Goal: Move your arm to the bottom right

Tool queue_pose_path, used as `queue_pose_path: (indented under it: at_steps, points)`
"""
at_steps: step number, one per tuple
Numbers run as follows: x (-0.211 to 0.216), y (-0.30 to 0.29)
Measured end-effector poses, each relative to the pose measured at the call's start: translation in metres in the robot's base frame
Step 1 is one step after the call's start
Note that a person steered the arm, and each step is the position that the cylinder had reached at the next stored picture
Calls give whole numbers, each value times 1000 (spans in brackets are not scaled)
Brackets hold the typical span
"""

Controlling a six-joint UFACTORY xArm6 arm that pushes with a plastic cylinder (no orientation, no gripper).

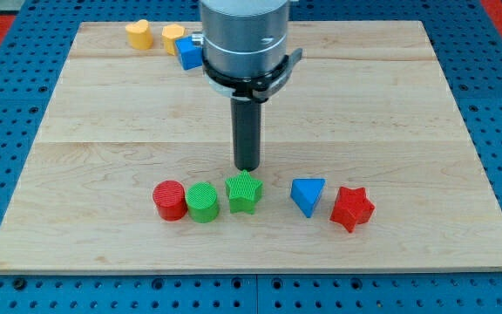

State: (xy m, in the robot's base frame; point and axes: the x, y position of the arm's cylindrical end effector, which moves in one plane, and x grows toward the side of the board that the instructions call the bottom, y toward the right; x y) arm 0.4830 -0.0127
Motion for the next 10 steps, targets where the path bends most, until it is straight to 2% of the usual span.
queue_pose_path:
  at_steps: [2,3,4,5,6,7,10]
  points:
    - [22,7]
    - [6,67]
    - [3,94]
    - [18,196]
    - [54,255]
    - [102,259]
    - [115,259]
